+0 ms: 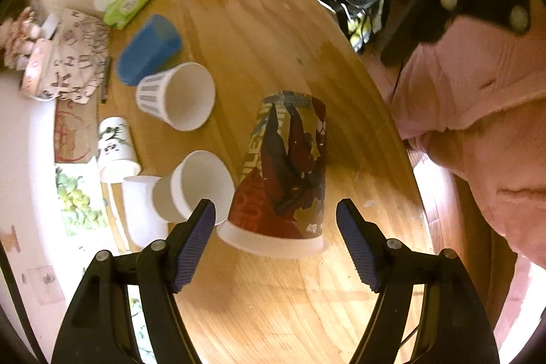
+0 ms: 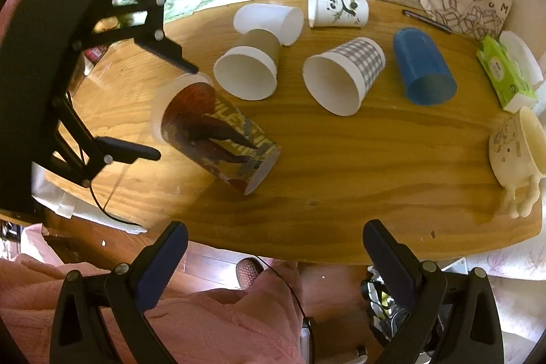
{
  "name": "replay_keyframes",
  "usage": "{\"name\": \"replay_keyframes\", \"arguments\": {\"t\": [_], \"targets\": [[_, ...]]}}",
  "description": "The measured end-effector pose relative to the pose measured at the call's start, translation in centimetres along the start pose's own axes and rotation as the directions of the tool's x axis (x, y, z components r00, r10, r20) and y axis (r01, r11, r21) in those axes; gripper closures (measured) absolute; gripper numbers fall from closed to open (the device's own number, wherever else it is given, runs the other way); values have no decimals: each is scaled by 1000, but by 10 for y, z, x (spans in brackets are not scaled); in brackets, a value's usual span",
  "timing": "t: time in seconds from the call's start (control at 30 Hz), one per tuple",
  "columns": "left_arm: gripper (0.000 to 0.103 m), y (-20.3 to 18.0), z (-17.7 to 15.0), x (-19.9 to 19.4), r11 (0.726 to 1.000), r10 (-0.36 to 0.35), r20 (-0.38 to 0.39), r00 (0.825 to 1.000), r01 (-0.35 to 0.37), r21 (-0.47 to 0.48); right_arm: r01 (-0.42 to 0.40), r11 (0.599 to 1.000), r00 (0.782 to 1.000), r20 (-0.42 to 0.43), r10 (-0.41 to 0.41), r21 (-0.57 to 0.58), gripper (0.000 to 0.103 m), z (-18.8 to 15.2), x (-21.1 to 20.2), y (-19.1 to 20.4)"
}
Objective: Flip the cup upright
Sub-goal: 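Tilt the cup onto its side with the left tool toward the right tool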
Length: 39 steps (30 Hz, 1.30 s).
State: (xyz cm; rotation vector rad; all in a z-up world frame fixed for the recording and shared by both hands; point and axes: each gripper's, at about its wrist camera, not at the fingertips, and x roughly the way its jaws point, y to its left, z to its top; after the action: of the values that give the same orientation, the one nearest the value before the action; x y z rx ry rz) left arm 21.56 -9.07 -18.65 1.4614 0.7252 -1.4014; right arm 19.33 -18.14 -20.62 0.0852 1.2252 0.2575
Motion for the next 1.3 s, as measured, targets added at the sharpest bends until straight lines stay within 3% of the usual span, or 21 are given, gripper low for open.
{"name": "replay_keyframes", "arguments": {"t": [0.1,0.23,0.33,0.43,0.53,0.7,0.87,0.93,0.97,1.03,1.17,1.3], "targets": [[26,3,-4,-17,995,40,46,998,-35,-94,1,1000,1000,22,-1,-27,0,-2,-4,5],[26,4,-12,-38,968,123,92,988,-99,-232,2,998,999,51,1,-60,0,-2,-9,14],[26,6,-19,-50,916,209,95,973,-161,-368,5,997,996,90,2,-83,0,-4,-16,20],[26,11,-29,-58,827,236,96,967,-148,-542,13,995,991,136,1,-104,0,-4,-23,27],[26,11,-42,-59,697,247,67,967,-129,-705,32,989,983,181,-5,-143,0,-4,-27,35],[26,-4,-62,-53,485,242,16,970,-107,-868,50,974,975,222,0,-219,0,-1,-26,46],[26,-16,-84,-47,212,247,-30,968,-84,-974,68,949,971,237,8,-308,0,0,-18,59],[26,-19,-92,-46,121,243,-30,970,-61,-991,68,938,972,236,15,-341,0,2,-13,64],[26,-21,-98,-46,49,242,-31,970,-44,-998,69,933,972,235,17,-352,0,3,-11,66],[26,-26,-108,-45,-55,243,-25,970,-12,-998,71,919,973,231,22,-388,0,6,-4,70],[26,-35,-121,-44,-200,253,-18,967,34,-979,72,894,979,203,22,-443,0,15,9,76],[26,-41,-133,-43,-302,266,-18,964,65,-951,74,867,984,178,18,-492,0,24,24,82]]}}
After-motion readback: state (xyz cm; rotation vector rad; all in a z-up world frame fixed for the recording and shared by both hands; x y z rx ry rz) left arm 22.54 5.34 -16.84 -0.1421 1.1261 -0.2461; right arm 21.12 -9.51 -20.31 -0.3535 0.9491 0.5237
